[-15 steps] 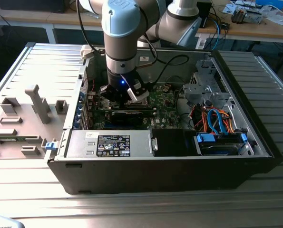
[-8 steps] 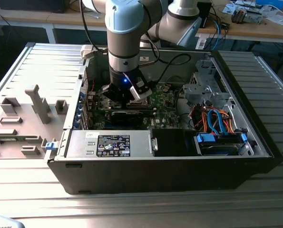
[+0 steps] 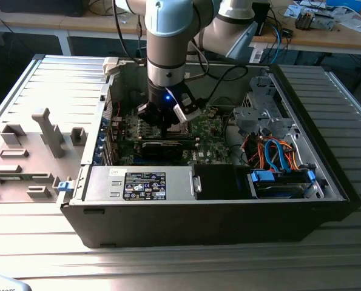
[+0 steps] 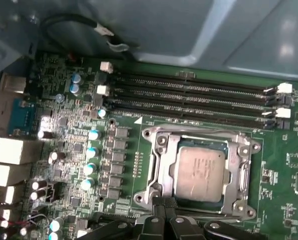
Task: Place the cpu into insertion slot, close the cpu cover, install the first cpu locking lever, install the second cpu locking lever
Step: 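Install the second cpu locking lever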
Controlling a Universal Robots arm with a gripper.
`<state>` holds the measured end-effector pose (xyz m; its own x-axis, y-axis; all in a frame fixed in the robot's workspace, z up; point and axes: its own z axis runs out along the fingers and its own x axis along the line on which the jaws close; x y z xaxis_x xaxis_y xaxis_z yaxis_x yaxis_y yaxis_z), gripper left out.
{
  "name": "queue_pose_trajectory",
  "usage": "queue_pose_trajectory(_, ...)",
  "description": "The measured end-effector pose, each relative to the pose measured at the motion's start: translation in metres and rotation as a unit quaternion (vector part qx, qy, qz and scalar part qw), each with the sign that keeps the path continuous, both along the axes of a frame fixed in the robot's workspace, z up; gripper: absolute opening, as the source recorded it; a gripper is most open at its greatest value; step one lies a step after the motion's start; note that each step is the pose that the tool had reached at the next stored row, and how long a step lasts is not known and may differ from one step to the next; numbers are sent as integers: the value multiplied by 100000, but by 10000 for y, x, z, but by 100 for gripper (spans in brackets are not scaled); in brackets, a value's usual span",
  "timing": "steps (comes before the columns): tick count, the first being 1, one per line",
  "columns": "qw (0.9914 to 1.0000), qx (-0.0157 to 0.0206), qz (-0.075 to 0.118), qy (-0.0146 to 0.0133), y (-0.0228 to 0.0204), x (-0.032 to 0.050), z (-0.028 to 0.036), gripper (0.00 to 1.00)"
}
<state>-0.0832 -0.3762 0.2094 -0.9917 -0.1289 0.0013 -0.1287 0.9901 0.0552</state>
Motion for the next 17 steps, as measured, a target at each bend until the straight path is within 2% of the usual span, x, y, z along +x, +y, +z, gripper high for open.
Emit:
queue_pose_trajectory(2,99999,-390,-1,9,36,14,20,11)
queue_pose_trajectory(3,99999,-463,4,59,46,26,24,11)
queue_pose_trajectory(5,99998,-630,-1,281,63,70,26,11)
queue_pose_trajectory(10,99989,-999,9,1116,114,224,30,11)
queue_pose_trajectory(11,99985,-1056,4,1366,136,283,36,11)
queue_pose_trajectory(13,99984,-1062,9,1433,150,307,68,11)
queue_pose_trajectory(14,99984,-1072,0,1439,154,310,101,11)
queue_pose_trajectory(15,99984,-1089,0,1445,160,315,163,11)
queue_pose_trajectory(17,99983,-1149,3,1449,166,320,221,11)
